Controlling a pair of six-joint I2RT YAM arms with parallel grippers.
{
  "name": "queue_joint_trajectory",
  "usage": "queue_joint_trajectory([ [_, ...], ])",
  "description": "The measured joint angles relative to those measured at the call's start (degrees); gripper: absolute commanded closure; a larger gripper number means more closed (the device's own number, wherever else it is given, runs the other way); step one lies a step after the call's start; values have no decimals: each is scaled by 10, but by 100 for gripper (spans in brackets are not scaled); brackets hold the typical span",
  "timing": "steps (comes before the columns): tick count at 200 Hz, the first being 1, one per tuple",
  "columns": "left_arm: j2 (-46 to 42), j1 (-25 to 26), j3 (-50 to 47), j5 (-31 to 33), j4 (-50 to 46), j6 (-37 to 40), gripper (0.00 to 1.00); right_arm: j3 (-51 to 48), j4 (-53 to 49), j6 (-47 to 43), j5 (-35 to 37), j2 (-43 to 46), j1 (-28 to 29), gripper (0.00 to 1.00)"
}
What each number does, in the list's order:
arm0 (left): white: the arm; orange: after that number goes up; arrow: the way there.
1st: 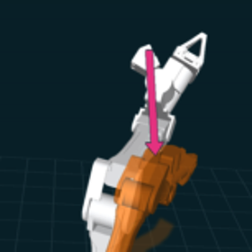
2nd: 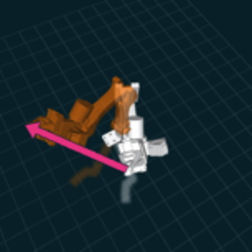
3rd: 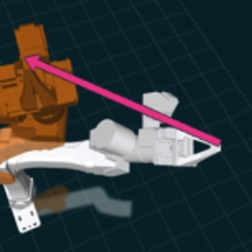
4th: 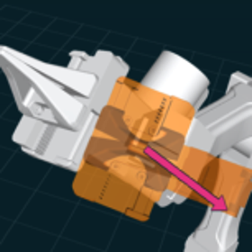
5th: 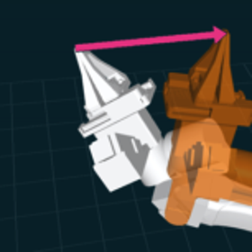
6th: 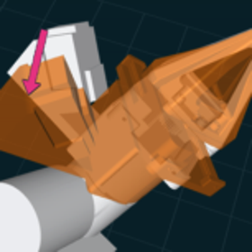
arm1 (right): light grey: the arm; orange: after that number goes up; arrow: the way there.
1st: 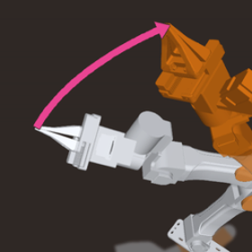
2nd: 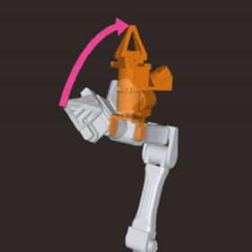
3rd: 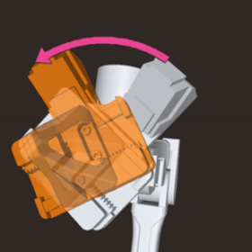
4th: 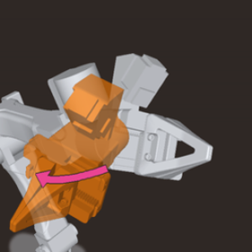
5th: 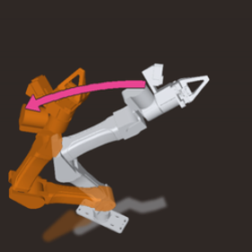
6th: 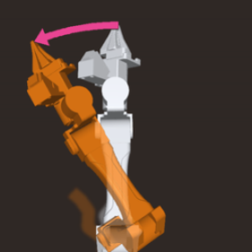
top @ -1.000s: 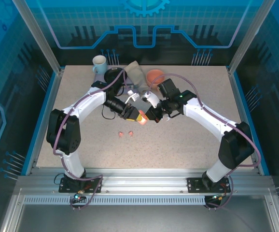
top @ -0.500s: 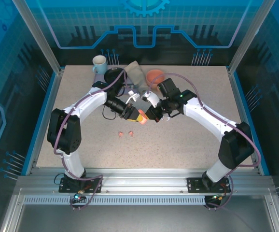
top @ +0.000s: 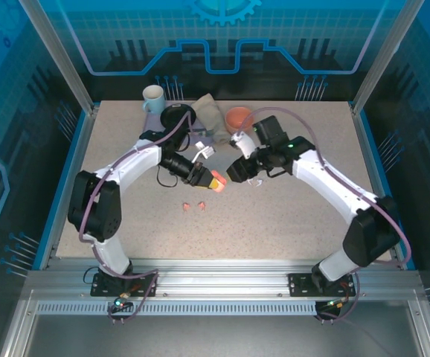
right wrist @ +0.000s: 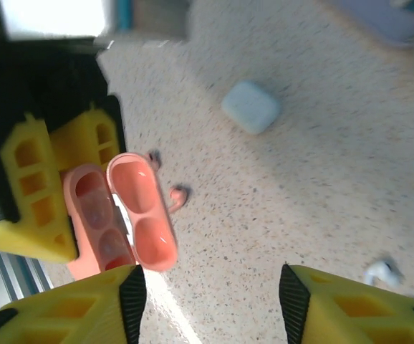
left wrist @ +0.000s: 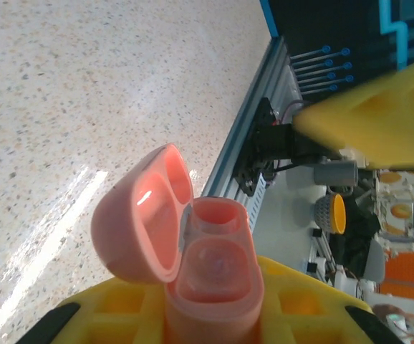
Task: Insert the wireless bluetooth earbuds into the charging case
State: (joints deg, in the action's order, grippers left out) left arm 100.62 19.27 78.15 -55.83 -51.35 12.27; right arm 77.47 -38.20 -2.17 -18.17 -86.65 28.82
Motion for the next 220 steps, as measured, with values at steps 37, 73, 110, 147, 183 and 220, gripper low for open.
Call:
queue_joint_trajectory([
  [37, -92, -8, -65, 66, 95, -55, 100, 0, -6, 85, 18, 96, -33, 40],
  [73, -201, -8, -163, 161, 236, -110, 100, -63, 16, 205, 29, 136, -28, 40],
  [110, -351, -8, -344, 302, 445, -153, 100, -116, 18, 325, 85, 120, 12, 40],
  [147, -477, -8, -489, 453, 617, -169, 100, -117, 16, 406, 136, 61, 57, 40],
  [183, -523, -8, -589, 530, 776, -189, 100, -71, -14, 447, 194, -42, 128, 40],
  [220, -542, -8, -622, 543, 857, -195, 100, -18, -32, 464, 237, -111, 183, 40],
])
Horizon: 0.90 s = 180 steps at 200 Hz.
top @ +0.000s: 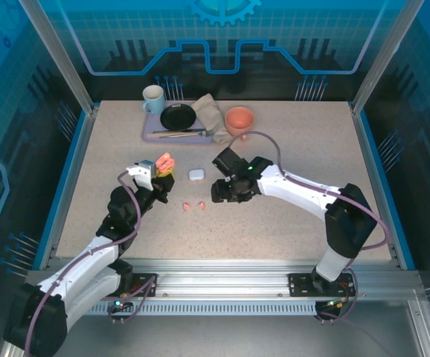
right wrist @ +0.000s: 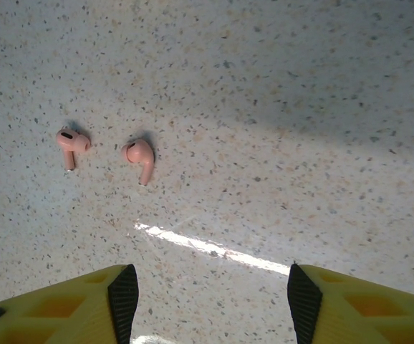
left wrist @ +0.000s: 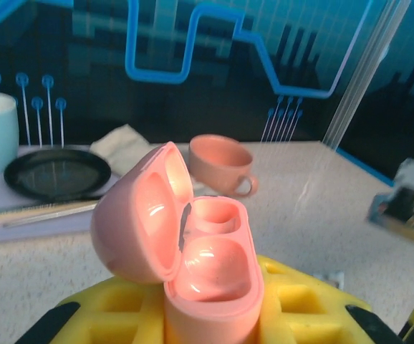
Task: Insert the wireless bluetooth earbuds into the charging case
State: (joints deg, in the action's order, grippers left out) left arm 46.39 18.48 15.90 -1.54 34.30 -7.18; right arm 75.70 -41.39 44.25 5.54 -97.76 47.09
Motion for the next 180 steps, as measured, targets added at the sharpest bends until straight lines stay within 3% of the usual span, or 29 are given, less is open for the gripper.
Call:
queue_joint_trajectory([
  [41, -74, 6, 0, -28, 27, 15, 100, 42, -7, 17, 20, -45, 12, 40],
  [73, -112, 44, 0, -25, 18, 59, 100, 63, -9, 23, 19, -69, 12, 40],
  [100, -122, 69, -2, 12, 14, 92, 100, 102, -12, 23, 13, -100, 12, 42],
  [147, -123, 69, -7, 118, 16, 123, 100, 187, -18, 30, 3, -172, 30, 45],
  [180, -109, 62, -7, 157, 17, 121, 100, 242, -34, 37, 0, -220, 56, 48],
])
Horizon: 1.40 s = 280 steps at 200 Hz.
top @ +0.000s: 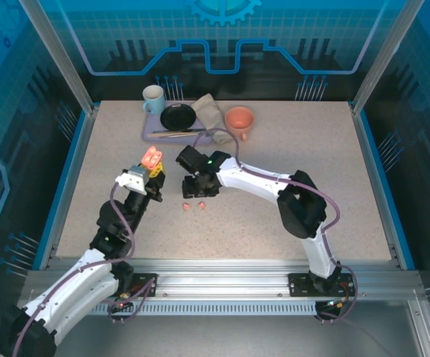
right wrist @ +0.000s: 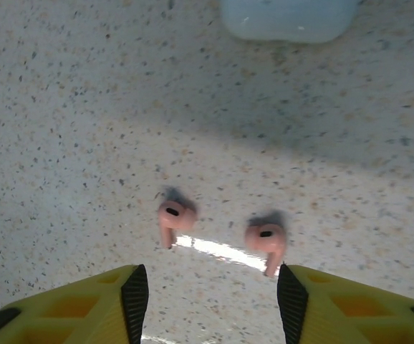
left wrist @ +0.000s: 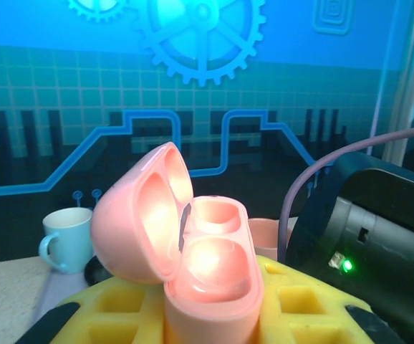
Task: Insert the wireless bluetooth earbuds into the charging case
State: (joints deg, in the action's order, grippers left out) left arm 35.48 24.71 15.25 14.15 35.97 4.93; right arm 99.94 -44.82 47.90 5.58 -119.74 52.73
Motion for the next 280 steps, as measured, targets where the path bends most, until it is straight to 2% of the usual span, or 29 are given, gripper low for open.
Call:
queue_joint_trajectory([
  [46, 23, -30, 0, 24, 7, -20, 100, 37, -33, 52, 2, -49, 23, 50],
  [133, 38, -35, 0, 26, 20, -35, 100, 76, -60, 179, 4, -91, 32, 54],
  [280, 39, -48, 0, 28, 38, -59, 100, 241, -169, 275, 22, -210, 40, 58],
])
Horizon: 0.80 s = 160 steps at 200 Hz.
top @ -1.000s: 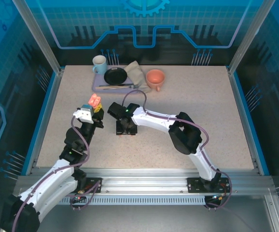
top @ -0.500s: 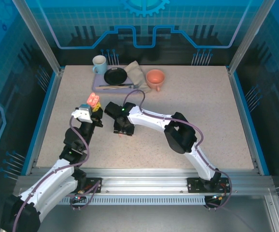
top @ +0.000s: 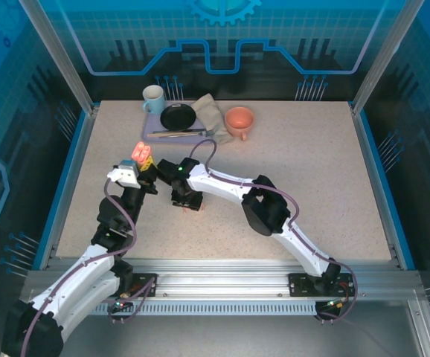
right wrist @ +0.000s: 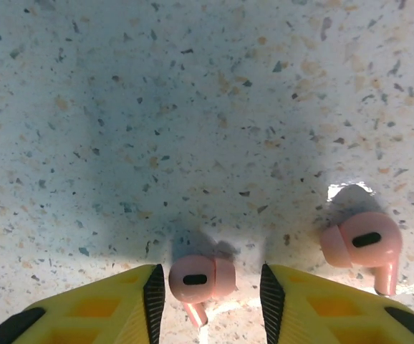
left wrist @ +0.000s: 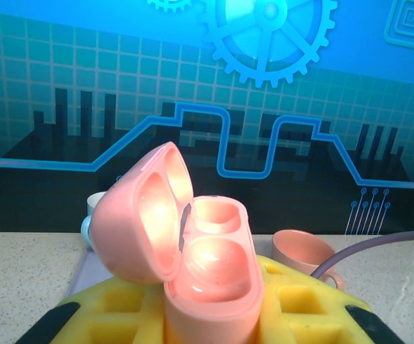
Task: Insert the wireless bluetooth earbuds into the charging case
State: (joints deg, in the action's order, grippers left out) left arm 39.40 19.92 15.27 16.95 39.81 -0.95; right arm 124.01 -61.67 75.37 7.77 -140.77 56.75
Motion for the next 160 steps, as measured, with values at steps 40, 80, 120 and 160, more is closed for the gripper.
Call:
queue_joint_trajectory([
  [40, 0, -1, 0, 0, 5, -6, 100, 21, -18, 7, 7, -17, 0, 58],
  [80, 0, -3, 0, 0, 8, -7, 100, 32, -27, 22, 9, -23, 3, 58],
  [120, 0, -3, 0, 0, 9, -7, 100, 47, -40, 38, 8, -32, 3, 62],
  [160, 0, -3, 0, 0, 9, -7, 100, 55, -45, 44, 8, -36, 3, 63],
])
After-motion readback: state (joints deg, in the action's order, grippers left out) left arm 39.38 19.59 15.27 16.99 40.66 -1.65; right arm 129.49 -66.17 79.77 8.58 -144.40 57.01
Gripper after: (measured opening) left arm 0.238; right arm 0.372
